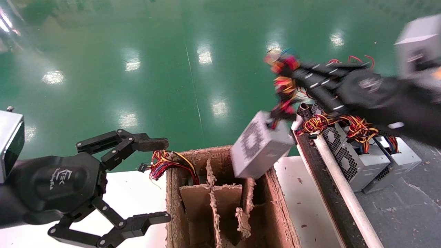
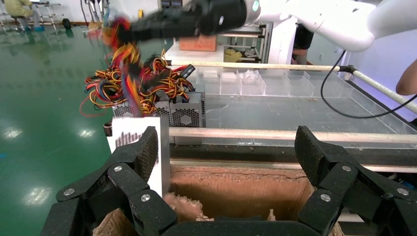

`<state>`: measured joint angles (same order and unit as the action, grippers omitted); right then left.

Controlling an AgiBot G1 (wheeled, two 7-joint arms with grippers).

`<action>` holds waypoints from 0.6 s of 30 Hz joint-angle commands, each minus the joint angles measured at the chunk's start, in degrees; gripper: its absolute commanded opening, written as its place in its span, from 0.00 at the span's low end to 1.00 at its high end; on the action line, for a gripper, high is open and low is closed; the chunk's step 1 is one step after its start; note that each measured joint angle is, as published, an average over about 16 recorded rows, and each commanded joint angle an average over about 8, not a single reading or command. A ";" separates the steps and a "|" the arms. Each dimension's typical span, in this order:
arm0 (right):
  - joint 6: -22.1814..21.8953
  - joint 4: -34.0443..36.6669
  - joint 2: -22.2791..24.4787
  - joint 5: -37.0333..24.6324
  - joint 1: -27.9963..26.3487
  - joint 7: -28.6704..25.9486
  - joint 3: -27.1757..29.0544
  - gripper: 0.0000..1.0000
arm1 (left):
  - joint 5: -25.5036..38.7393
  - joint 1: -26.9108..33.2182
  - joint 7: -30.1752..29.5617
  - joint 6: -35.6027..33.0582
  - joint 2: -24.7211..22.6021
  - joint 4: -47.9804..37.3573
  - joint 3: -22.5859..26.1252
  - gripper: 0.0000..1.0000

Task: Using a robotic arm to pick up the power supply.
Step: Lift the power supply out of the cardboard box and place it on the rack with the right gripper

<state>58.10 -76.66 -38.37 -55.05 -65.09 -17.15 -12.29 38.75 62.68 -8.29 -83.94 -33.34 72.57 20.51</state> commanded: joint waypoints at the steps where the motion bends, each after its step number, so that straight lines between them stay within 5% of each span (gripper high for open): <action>1: 1.25 0.22 2.17 2.62 0.15 -0.36 1.98 0.00 | 0.00 0.00 0.00 0.00 0.00 0.00 0.00 1.00; 10: -0.14 2.71 8.95 6.06 -7.82 -3.24 7.81 0.00 | 0.00 0.00 0.00 0.00 0.00 0.00 0.01 1.00; 18: -5.15 4.87 14.93 -0.33 -13.56 -3.96 8.15 0.00 | -0.01 0.00 0.01 0.00 0.00 0.00 0.01 1.00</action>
<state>53.70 -71.97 -23.08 -55.35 -78.08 -21.40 -4.36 38.74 62.69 -8.29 -83.94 -33.34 72.57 20.52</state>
